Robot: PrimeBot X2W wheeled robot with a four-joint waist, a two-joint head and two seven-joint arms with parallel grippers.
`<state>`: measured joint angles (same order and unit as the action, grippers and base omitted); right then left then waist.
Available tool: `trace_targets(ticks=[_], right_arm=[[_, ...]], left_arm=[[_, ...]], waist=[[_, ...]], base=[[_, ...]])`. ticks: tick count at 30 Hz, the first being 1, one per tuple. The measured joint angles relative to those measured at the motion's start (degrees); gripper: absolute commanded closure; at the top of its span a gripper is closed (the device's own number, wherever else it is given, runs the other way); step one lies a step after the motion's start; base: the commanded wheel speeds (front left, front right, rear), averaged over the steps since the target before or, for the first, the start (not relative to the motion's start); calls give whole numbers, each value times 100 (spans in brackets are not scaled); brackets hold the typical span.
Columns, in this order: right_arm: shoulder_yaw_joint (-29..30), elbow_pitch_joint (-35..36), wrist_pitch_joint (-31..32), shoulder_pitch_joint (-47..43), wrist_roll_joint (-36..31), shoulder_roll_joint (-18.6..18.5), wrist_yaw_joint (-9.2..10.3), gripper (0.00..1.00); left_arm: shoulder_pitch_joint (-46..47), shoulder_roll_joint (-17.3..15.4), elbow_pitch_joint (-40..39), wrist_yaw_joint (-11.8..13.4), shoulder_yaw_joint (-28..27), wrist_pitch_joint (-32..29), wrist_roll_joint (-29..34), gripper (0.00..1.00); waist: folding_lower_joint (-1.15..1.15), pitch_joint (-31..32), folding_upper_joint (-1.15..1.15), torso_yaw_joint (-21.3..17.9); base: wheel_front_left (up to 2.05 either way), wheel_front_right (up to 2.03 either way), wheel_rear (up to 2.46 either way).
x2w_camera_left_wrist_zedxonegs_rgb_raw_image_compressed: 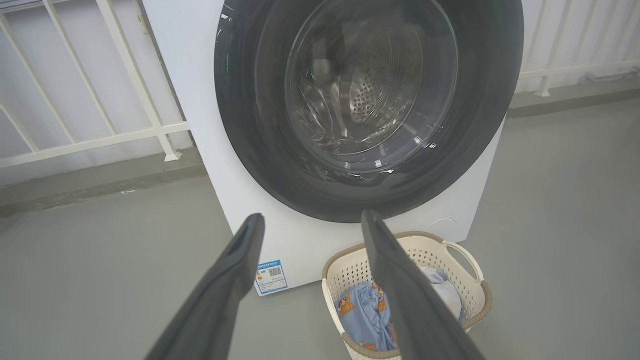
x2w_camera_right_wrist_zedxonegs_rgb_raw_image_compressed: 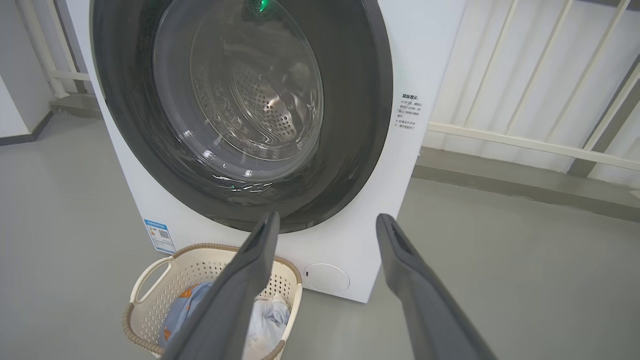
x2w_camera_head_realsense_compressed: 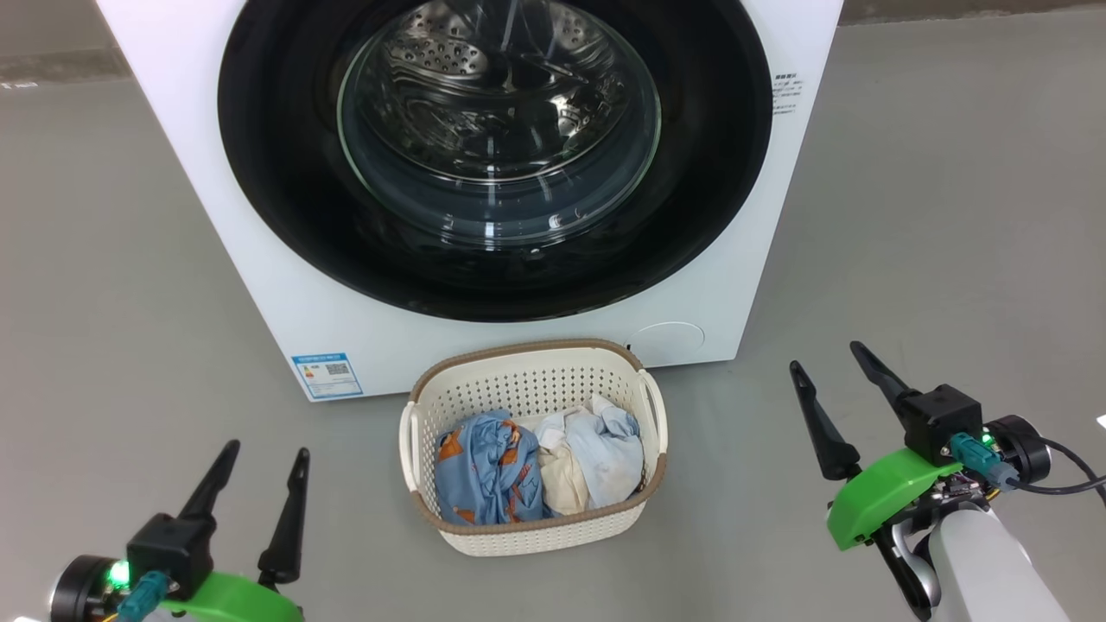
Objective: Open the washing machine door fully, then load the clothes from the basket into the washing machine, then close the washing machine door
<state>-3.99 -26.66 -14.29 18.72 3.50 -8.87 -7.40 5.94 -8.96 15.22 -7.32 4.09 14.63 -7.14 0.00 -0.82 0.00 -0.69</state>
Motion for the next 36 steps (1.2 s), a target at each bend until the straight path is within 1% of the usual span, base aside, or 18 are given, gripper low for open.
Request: trace_targets(ticks=[6,10,12,19,24,36], right_arm=[[214,24,-1,0,73,96,0,0],[237,47,-1,0,93,126,0,0],[263,58,-1,0,222,135,0,0],[313,63,-1,0,278,157,0,0],[313,69,-1,0,278,157,0,0],[319,119,-1,0,275,167,0,0]], left_arm=[[-1,107,93,1,-157,0,-25,0],[-1,175,91,1,-190,0,-25,0],[-1,197,91,2,-244,0,-25,0],[0,216,126,2,-365,0,-33,0],[2,257,125,1,-433,0,-154,0],[133,245,152,0,-531,0,-71,0]], waist=[[0,-11,0,3],[0,-36,0,2],[0,-44,0,-1],[0,-55,0,-6],[0,-60,0,-9],[0,-93,0,-17]], base=[[0,0,0],[0,0,0],[0,0,0],[0,0,0],[0,0,0],[1,1,-1]])
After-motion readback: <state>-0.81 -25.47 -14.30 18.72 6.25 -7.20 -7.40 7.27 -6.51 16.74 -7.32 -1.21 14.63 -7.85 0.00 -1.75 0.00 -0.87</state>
